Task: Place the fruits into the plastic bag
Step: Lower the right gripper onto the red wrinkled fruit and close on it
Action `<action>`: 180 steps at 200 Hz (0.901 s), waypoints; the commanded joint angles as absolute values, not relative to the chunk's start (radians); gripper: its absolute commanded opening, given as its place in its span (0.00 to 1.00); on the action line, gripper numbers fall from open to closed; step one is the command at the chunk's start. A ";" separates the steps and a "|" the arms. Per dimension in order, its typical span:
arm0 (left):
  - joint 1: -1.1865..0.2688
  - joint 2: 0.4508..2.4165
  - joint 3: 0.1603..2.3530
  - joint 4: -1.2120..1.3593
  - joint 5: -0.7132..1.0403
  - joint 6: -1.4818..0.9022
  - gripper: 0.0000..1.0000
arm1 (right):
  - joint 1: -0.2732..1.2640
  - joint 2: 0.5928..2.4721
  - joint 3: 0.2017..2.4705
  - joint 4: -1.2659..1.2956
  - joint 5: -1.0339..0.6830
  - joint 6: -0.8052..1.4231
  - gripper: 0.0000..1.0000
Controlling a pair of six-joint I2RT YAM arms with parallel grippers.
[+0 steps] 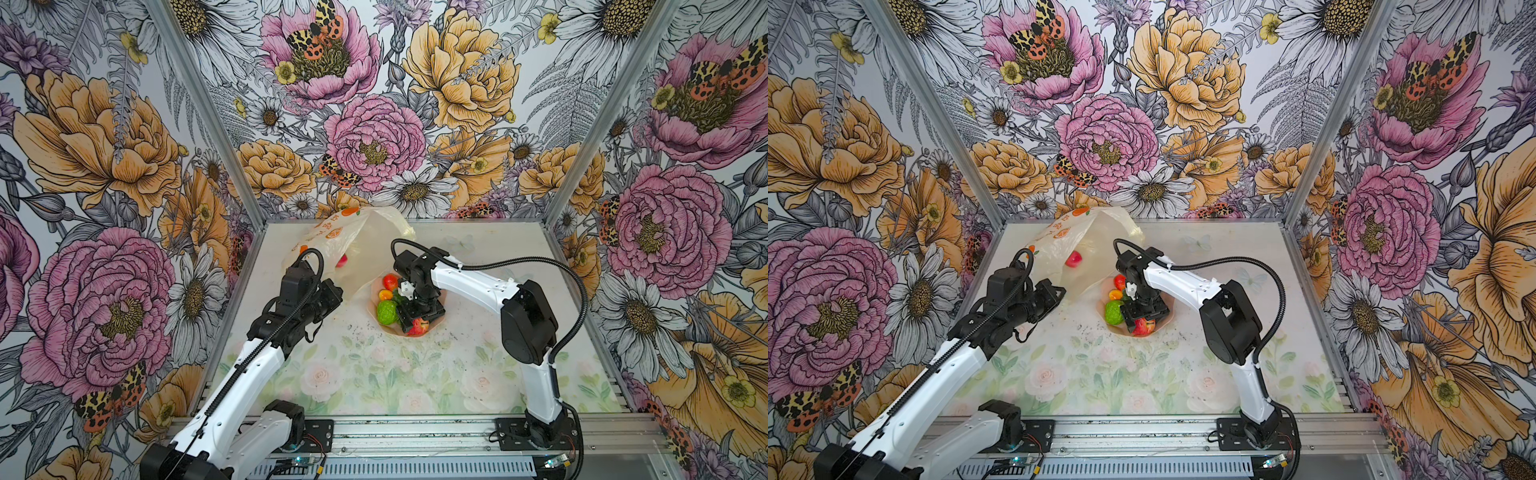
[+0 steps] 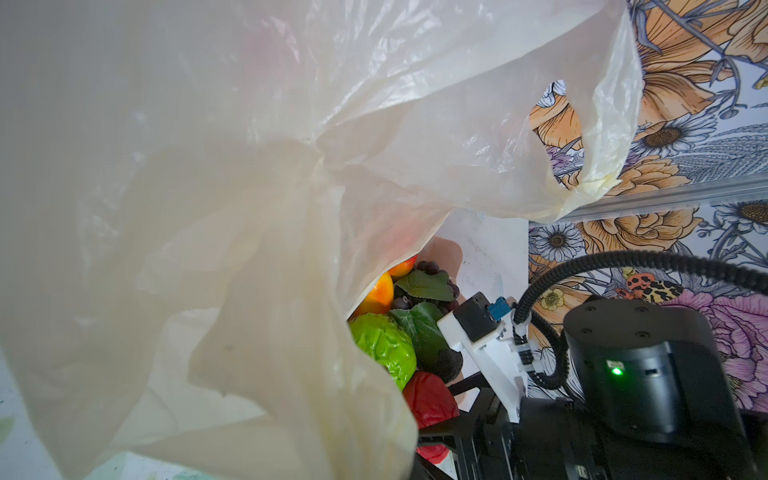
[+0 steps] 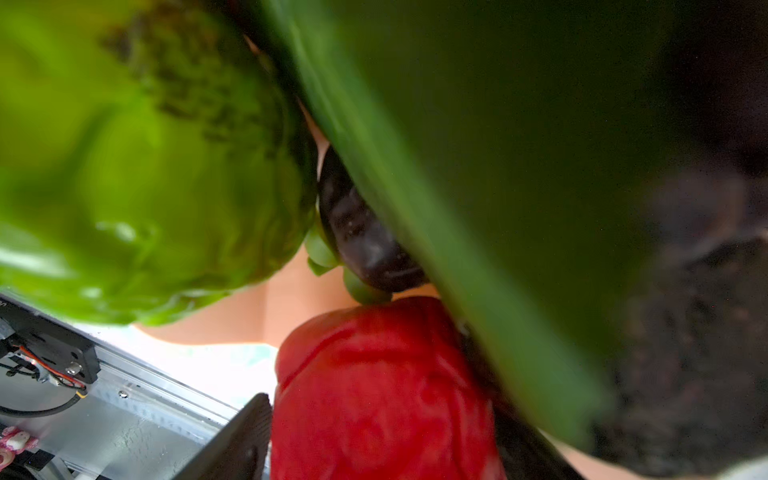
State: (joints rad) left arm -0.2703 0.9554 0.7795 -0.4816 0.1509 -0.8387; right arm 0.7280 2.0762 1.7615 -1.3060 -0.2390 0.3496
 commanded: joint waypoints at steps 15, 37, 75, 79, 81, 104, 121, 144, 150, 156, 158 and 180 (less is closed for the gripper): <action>-0.261 0.945 0.777 -0.482 0.171 -0.825 0.00 | 0.733 2.088 1.758 -1.292 -0.242 0.358 0.72; -0.259 0.944 0.778 -0.481 0.172 -0.825 0.00 | 0.733 2.076 1.757 -1.291 -0.237 0.361 0.66; -0.259 0.939 0.774 -0.482 0.172 -0.825 0.00 | 0.732 2.048 1.755 -1.290 -0.224 0.364 0.57; -0.259 0.939 0.773 -0.481 0.173 -0.825 0.00 | 0.730 2.045 1.754 -1.290 -0.223 0.365 0.57; -0.258 0.939 0.773 -0.482 0.173 -0.825 0.00 | 0.730 2.043 1.753 -1.290 -0.223 0.366 0.57; -0.259 0.935 0.767 -0.480 0.175 -0.829 0.00 | 0.729 2.025 1.754 -1.292 -0.224 0.371 0.54; -0.260 0.937 0.767 -0.480 0.178 -0.828 0.00 | 0.724 2.003 1.750 -1.285 -0.225 0.376 0.53; -0.259 0.936 0.765 -0.482 0.186 -0.824 0.00 | 0.711 1.970 1.735 -1.253 -0.242 0.384 0.52; -0.259 0.933 0.765 -0.482 0.187 -0.824 0.00 | 0.706 1.962 1.731 -1.248 -0.251 0.385 0.52; -0.259 0.929 0.762 -0.482 0.185 -0.825 0.00 | 0.701 1.956 1.729 -1.241 -0.259 0.390 0.51; -0.260 0.926 0.761 -0.482 0.184 -0.825 0.00 | 0.699 1.955 1.728 -1.240 -0.262 0.390 0.51; -0.258 0.916 0.756 -0.480 0.178 -0.833 0.00 | 0.676 1.937 1.729 -1.219 -0.309 0.403 0.50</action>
